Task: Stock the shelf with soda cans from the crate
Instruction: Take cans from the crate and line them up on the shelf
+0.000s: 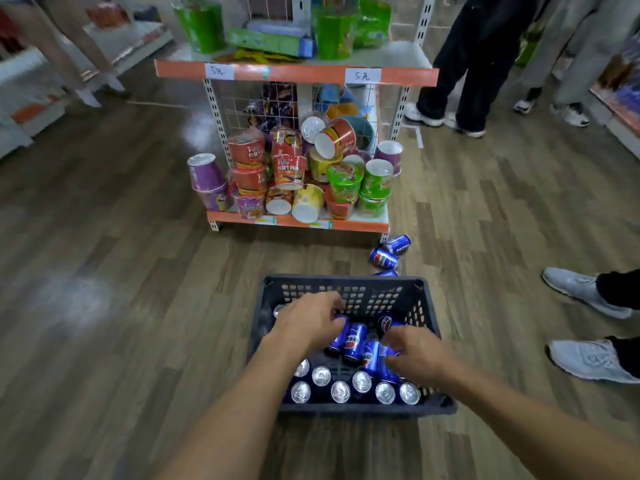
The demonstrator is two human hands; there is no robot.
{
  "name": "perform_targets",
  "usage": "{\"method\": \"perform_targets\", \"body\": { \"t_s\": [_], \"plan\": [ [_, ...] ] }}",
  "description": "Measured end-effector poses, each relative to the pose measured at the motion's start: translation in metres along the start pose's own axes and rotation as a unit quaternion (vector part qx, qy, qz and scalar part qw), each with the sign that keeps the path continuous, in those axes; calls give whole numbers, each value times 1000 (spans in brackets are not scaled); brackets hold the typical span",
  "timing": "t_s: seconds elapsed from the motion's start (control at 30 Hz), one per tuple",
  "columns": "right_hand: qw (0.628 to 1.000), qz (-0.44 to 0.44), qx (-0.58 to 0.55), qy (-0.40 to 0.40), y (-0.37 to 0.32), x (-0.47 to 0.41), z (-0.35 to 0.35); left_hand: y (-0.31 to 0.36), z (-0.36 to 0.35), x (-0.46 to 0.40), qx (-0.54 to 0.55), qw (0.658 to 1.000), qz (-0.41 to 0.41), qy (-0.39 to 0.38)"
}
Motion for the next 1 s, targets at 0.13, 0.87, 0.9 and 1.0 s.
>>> {"method": "perform_targets", "body": {
  "t_s": [0.13, 0.87, 0.9, 1.0],
  "plan": [
    [1000, 14, -13, 3, 28, -43, -47, -18, -50, -26, -14, 1000, 0, 8],
    [992, 43, 107, -42, 117, -191, -203, -87, -252, -129, -108, 993, -35, -35],
    [991, 41, 115, -47, 120, -196, -207, -88, -258, -132, -105, 993, -37, -44],
    [988, 35, 136, -66, 127, -205, -216, -87, -272, -142, -107, 991, -44, -69]
  ]
}}
Point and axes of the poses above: each hand's wrist, its own x-axis away from the middle knuckle, its own z-axis out of the back of the hand, y = z × x, the point moved 1 cm from there along -x, towards the middle knuckle, and after that the axes turned 8 degrees about -x, right-handed, at the moved point
